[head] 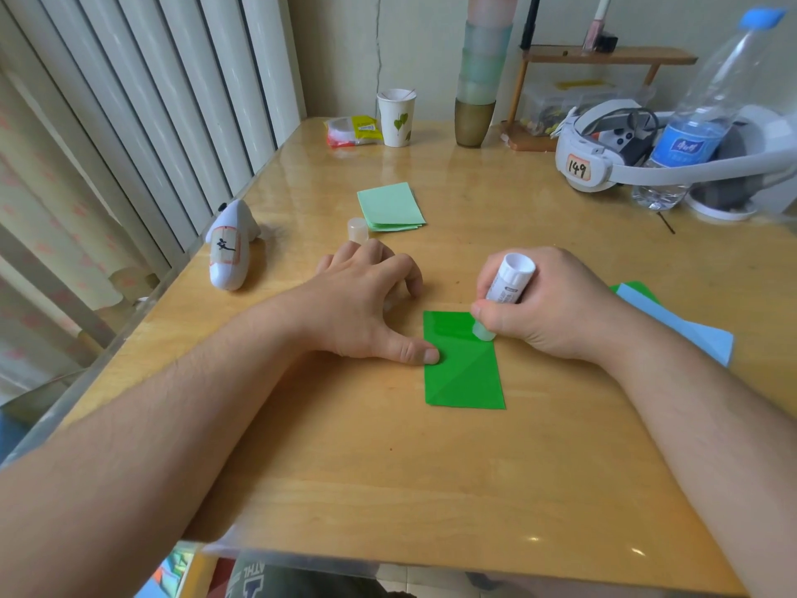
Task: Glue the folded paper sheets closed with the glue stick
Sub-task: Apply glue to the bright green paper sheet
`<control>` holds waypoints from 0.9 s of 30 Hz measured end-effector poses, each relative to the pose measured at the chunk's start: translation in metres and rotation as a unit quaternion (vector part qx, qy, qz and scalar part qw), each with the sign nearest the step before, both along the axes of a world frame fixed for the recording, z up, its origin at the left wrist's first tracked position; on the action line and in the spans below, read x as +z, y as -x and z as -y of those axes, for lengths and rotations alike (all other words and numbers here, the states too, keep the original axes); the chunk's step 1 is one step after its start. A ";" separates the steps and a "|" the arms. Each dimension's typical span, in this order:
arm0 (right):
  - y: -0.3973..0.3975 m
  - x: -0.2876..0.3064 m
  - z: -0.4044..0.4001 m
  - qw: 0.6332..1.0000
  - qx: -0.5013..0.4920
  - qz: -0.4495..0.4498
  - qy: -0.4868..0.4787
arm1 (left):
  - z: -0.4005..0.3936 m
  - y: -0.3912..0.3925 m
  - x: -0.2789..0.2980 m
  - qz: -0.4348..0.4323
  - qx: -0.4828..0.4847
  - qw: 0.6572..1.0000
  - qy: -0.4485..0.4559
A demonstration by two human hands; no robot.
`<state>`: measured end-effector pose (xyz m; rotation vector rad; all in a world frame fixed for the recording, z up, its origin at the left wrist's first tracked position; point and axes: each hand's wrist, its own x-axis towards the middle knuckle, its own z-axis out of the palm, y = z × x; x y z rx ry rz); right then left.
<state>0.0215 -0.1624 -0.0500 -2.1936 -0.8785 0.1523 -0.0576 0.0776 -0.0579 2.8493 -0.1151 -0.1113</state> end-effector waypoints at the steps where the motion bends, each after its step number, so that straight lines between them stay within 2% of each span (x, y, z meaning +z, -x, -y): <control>1: -0.001 0.000 -0.001 1.000 -0.006 0.008 0.001 | 0.000 0.000 0.000 0.000 0.001 1.000 -0.001; 10: -0.003 -0.002 -0.006 0.997 -0.061 0.052 -0.001 | 0.001 0.001 0.000 -0.001 0.000 1.000 -0.002; 20: 0.005 0.002 0.000 1.000 0.022 0.002 0.010 | -0.001 0.000 0.001 -0.003 -0.004 1.000 -0.008; 27: 0.001 0.001 -0.003 1.000 -0.018 0.022 0.005 | 0.000 -0.001 0.000 -0.001 -0.003 1.000 -0.006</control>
